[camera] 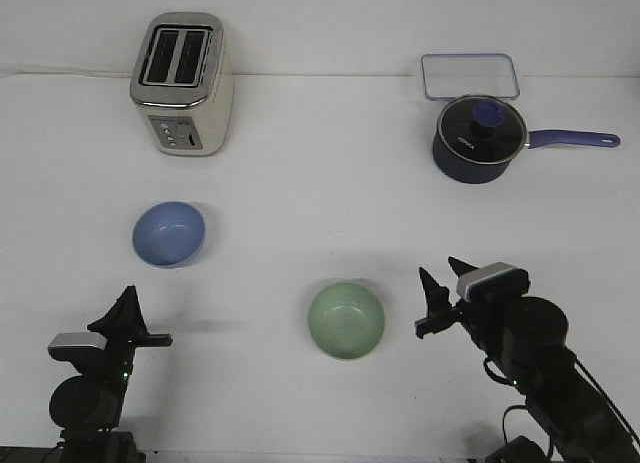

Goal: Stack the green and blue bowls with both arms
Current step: 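Open the right gripper and pull it back from the green bowl, then reach the left gripper to the light blue bowl rim and grasp it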

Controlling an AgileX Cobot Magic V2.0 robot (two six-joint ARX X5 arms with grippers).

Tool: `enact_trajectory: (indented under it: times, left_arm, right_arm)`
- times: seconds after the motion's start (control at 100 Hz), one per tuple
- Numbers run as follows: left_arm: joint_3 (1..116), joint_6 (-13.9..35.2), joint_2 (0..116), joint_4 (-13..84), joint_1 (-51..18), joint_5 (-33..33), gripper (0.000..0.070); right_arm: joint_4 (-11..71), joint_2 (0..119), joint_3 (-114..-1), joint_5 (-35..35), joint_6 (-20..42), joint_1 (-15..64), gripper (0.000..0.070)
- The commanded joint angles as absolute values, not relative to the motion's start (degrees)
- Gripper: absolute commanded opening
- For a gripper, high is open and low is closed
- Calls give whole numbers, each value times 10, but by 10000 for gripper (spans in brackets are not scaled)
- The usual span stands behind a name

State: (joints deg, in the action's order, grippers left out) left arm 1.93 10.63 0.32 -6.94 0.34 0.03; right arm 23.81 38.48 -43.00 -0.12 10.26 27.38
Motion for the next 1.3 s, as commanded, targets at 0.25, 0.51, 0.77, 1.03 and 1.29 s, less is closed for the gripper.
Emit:
enact_trajectory:
  times: [0.25, 0.51, 0.77, 1.03, 1.29]
  left_arm:
    - [95, 304, 19, -58, 4, 1, 13]
    - [306, 238, 211, 91, 4, 1, 13]
    - [514, 180, 474, 257, 4, 1, 498]
    - [578, 187, 628, 283, 5, 1, 661]
    - [578, 186, 751, 264, 41, 1, 662]
  right_arm:
    - [232, 228, -317, 20, 117, 277, 346]
    - [262, 202, -302, 29, 120, 277, 346]
    - [262, 202, -302, 24, 120, 278, 346]
    - [261, 202, -302, 13, 120, 278, 346]
    - [261, 202, -302, 13, 120, 278, 346]
